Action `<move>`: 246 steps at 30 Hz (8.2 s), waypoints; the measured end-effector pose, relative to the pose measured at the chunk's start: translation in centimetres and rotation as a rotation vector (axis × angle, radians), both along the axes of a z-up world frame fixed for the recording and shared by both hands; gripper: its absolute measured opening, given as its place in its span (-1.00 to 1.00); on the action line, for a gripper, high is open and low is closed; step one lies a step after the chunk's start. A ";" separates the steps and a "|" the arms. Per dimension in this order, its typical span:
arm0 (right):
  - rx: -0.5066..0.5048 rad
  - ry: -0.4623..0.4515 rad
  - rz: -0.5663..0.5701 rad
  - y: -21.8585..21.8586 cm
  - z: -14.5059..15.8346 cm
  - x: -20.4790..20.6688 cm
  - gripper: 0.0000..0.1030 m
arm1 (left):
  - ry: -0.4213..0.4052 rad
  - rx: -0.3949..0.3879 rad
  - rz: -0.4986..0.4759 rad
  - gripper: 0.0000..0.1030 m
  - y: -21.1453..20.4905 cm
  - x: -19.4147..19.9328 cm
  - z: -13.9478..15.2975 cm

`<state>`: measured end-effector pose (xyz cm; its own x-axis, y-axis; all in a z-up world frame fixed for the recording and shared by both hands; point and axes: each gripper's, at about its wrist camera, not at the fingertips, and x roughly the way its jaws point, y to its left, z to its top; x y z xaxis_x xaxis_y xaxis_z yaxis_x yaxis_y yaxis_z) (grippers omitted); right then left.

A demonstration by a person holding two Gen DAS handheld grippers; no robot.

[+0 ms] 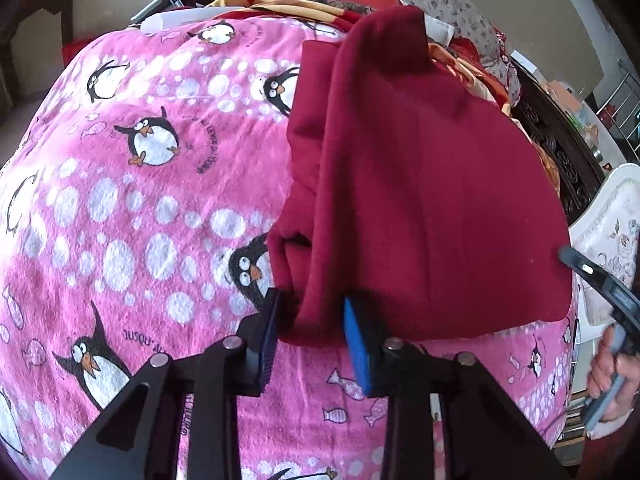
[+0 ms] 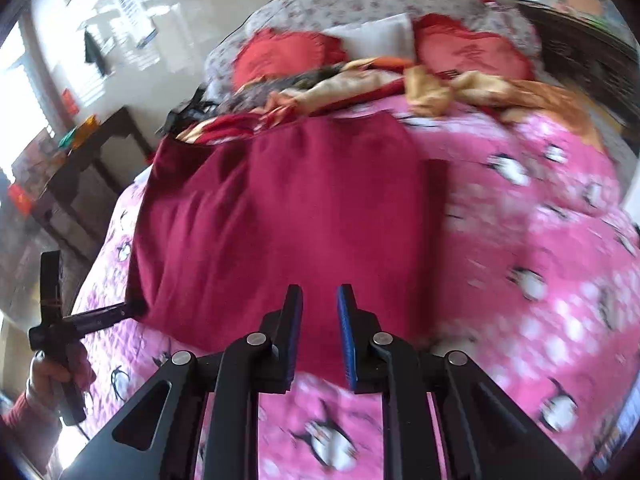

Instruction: Fold small clothes

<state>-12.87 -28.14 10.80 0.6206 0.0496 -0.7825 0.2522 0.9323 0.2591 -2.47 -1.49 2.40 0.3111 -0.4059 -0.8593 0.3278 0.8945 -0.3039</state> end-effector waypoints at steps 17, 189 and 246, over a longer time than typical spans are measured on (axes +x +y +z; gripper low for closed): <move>-0.031 0.054 0.091 6.0 -0.7 8.8 -1.00 | -0.016 -0.012 -0.004 -0.37 0.1 -0.2 -0.4; 0.074 0.008 -0.160 -6.8 -1.8 -2.3 -1.00 | -0.198 0.037 -0.439 0.04 -21.4 -5.8 4.7; 0.380 -0.108 -0.164 -9.6 -4.4 0.0 -0.53 | 0.094 -0.266 -0.294 0.40 -21.6 2.9 0.7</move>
<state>-12.85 -37.74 6.39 0.7220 0.2156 -0.6574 0.3419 0.7148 0.6100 0.45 -23.07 3.13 0.0741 -0.6778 -0.7315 0.5174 0.6532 -0.5528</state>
